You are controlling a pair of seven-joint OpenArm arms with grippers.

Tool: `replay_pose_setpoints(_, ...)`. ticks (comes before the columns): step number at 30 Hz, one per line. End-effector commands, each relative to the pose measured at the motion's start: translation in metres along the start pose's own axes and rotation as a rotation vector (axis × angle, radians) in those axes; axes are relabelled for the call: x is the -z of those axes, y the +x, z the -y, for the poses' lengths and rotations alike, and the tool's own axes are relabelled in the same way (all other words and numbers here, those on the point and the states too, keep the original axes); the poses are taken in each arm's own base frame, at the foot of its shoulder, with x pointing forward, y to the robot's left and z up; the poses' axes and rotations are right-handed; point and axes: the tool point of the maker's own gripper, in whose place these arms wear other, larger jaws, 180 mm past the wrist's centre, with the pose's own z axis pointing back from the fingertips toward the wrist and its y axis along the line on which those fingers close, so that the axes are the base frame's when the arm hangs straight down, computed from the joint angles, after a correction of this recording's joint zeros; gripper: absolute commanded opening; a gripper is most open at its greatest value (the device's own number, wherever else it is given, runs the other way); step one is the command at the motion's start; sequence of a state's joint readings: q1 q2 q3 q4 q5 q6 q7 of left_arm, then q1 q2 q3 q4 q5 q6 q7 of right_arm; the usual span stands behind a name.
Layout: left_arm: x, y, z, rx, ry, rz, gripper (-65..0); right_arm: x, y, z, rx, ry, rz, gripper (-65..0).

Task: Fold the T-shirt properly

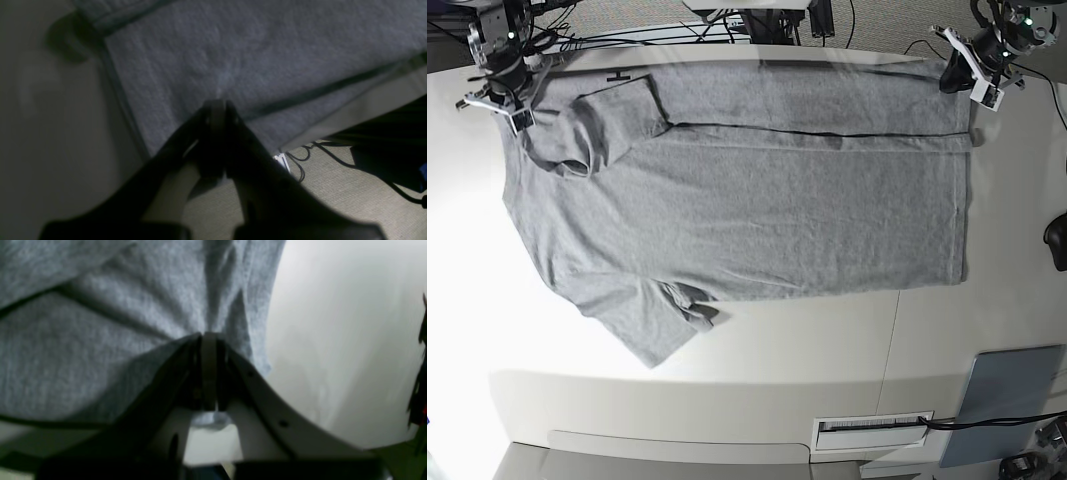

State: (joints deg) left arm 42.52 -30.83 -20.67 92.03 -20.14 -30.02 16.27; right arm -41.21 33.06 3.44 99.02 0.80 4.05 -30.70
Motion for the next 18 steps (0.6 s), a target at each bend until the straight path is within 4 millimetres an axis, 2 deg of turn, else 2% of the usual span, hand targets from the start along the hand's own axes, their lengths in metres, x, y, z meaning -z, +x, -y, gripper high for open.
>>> replay_pose_setpoints(1,-0.011,-0.056,-0.017,0.069,0.084,-0.264,-65.0,-0.006,-0.036,-0.017,-0.024,0.068,-0.135,-65.0)
replay_pose_setpoints(3,-0.015,-0.064,-0.016,0.069,0.080,-0.291,-65.0,-0.012,-0.042,-0.017,-0.044,0.048,-0.145,-65.0)
replay_pose_setpoints(5,-0.019,-0.072,-0.012,0.081,0.063,-0.316,-65.0,-0.018,-0.040,-0.016,-0.063,0.027,-0.128,-65.0)
replay_pose_setpoints(9,-0.023,-0.079,-0.008,0.086,0.048,-0.333,-65.0,-0.028,-0.021,-0.013,-0.080,-0.003,-0.068,-65.0)
replay_pose_setpoints(12,-0.020,-0.066,-0.007,0.093,0.049,-0.280,-65.0,-0.034,0.003,-0.004,-0.087,-0.055,0.006,-65.0)
replay_pose_setpoints(18,-0.020,-0.021,-0.004,0.158,0.059,-0.167,-65.0,-0.048,0.043,0.025,-0.104,-0.213,0.107,-65.0)
